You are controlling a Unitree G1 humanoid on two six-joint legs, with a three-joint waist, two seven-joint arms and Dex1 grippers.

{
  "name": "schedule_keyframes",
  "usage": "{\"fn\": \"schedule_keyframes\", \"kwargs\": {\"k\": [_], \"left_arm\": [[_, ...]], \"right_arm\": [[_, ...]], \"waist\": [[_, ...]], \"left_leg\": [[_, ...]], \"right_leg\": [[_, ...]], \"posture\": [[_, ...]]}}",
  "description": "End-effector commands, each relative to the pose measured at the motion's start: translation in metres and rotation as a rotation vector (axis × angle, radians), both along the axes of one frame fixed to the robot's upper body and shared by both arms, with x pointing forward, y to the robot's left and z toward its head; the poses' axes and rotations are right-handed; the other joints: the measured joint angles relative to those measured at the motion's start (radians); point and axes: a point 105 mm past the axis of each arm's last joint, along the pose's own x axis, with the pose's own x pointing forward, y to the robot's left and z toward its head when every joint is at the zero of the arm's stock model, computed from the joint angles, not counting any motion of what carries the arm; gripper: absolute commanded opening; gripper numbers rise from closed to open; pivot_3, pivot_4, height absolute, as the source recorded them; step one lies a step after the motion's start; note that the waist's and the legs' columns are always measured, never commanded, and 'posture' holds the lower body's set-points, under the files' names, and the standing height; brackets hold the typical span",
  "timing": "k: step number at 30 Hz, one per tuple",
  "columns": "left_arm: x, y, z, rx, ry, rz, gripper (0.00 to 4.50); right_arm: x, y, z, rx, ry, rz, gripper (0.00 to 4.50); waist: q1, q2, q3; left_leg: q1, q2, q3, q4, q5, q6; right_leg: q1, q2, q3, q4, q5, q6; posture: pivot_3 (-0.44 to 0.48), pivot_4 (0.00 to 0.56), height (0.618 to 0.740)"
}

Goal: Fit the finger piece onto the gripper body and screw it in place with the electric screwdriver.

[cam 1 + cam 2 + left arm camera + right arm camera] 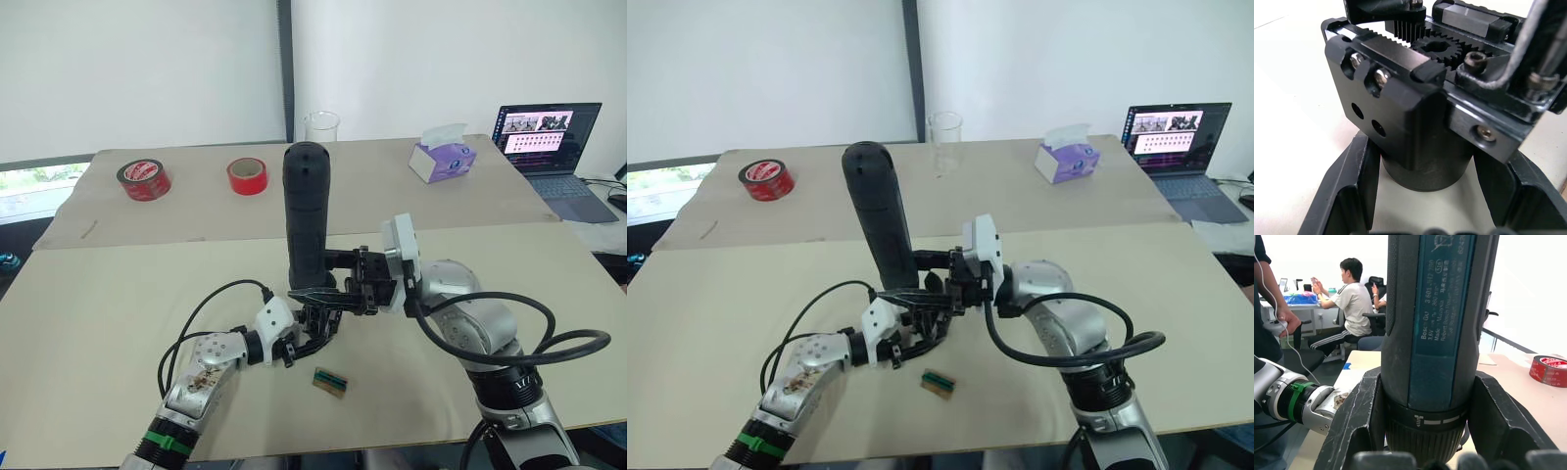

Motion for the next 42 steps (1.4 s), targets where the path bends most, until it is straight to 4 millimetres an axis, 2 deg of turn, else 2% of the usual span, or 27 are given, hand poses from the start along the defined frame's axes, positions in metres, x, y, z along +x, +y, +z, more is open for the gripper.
{"fn": "schedule_keyframes", "kwargs": {"k": [1,11,18,24,33,42], "left_arm": [[-0.009,0.005,-0.023,0.05,0.086,0.002,2.29],[-0.008,0.01,-0.027,0.044,0.077,0.021,2.29],[-0.006,0.016,-0.031,0.048,0.072,0.03,2.29],[-0.006,0.018,-0.033,0.05,0.072,0.03,2.29],[-0.005,0.022,-0.037,0.073,0.081,0.043,2.29],[-0.004,0.019,-0.043,0.083,0.095,0.053,2.29]], "right_arm": [[0.009,0.004,-0.038,-0.122,0.112,-0.045,1.92],[0.009,0.005,-0.069,-0.194,0.128,-0.026,1.92],[0.012,0.003,-0.064,-0.168,0.1,-0.027,1.92],[0.01,0.0,-0.038,-0.081,0.038,0.009,1.92],[0.0,-0.008,0.023,0.086,-0.079,0.086,1.92],[-0.014,-0.011,0.054,0.124,-0.11,0.184,1.92]], "waist": [[-0.001,0.0,-0.001],[-0.007,0.003,-0.009],[-0.008,0.002,-0.014],[-0.007,0.001,-0.014],[-0.006,0.001,-0.01],[0.002,0.003,-0.002]], "left_leg": [[0.001,0.0,0.0,-0.001,0.0,0.0],[0.015,0.003,0.0,-0.008,-0.001,0.0],[0.017,0.005,0.0,-0.008,-0.001,-0.001],[0.017,0.009,0.0,-0.008,-0.002,-0.003],[0.01,0.011,0.0,-0.008,-0.003,-0.004],[0.006,0.012,0.0,-0.008,-0.003,-0.004]], "right_leg": [[0.0,0.0,0.0,0.0,0.0,0.0],[0.016,0.002,-0.001,-0.011,-0.001,-0.001],[0.018,0.003,0.0,-0.012,-0.001,-0.001],[0.018,0.004,0.0,-0.012,-0.001,-0.002],[0.015,0.005,0.0,-0.012,0.0,-0.005],[0.012,0.004,0.0,-0.013,0.001,-0.006]], "posture": [[0.0,0.15,0.74],[0.0,0.15,0.74],[0.0,0.15,0.74],[0.0,0.15,0.74],[0.0,0.15,0.74],[0.0,0.15,0.74]]}}
